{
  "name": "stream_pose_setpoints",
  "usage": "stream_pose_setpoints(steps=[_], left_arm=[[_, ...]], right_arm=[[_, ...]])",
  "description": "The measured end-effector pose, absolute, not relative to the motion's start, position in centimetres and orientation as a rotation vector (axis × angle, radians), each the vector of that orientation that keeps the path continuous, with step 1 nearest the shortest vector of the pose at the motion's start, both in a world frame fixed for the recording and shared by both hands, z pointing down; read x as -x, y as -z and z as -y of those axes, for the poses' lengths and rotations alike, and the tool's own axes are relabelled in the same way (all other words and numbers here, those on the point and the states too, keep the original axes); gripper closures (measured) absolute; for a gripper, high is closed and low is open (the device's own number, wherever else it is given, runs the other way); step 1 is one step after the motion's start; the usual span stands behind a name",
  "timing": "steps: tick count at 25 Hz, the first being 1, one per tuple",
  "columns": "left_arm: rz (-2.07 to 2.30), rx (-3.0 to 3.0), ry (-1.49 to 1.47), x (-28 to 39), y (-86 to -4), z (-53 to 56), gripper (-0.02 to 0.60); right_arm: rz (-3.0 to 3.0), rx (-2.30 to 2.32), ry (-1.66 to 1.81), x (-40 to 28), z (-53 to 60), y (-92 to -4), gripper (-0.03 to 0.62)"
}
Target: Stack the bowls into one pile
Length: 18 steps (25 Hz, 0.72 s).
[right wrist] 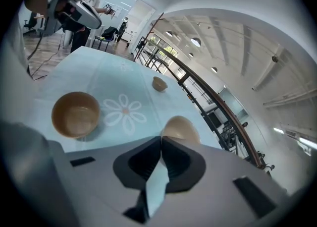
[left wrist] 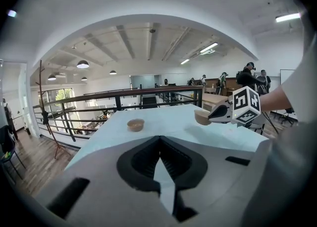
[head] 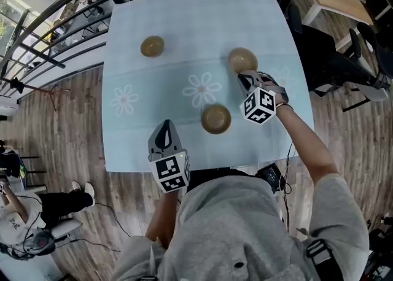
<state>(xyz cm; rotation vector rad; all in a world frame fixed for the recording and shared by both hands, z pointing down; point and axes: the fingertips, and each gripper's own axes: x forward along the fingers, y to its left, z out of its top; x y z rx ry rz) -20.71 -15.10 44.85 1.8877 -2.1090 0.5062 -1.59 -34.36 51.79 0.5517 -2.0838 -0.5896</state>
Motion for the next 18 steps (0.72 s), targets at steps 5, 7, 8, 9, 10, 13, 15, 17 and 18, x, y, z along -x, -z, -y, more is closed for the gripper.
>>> stream_pose_setpoints(steps=[5, 7, 8, 9, 10, 13, 15, 17, 18], left_arm=[[2.139, -1.88, -0.52, 20.5, -44.1, 12.3, 0.563], [2.14, -1.878, -0.524, 20.3, -44.2, 11.3, 0.563], [2.141, -1.881, -0.529, 20.3, -44.2, 11.0, 0.563], [2.142, -1.885, -0.536, 20.3, -44.2, 10.6, 0.563], [2.143, -1.889, -0.542, 20.3, -44.2, 10.3, 0.563], [2.143, -1.902, -0.548, 20.4, -44.0, 9.5, 0.563], [2.138, -1.917, -0.545, 20.6, -43.8, 9.0, 0.563], [2.127, -1.95, -0.543, 21.2, -43.5, 8.6, 0.563], [2.119, -1.967, -0.544, 21.5, -43.3, 8.3, 0.563]], right_arm=[[2.115, -0.495, 0.635, 2.8, 30.3, -51.0, 0.565], [2.122, -0.471, 0.651, 3.0, 28.9, -50.8, 0.565], [2.128, -0.462, 0.659, 3.2, 28.3, -50.7, 0.565], [2.133, -0.455, 0.666, 3.4, 27.8, -50.5, 0.565], [2.137, -0.449, 0.673, 3.5, 27.2, -50.4, 0.565], [2.14, -0.441, 0.68, 3.5, 25.6, -50.2, 0.565], [2.139, -0.443, 0.678, 3.5, 24.4, -50.1, 0.565], [2.134, -0.454, 0.674, 4.0, 23.3, -49.9, 0.565], [2.13, -0.46, 0.671, 4.3, 22.6, -49.8, 0.565]])
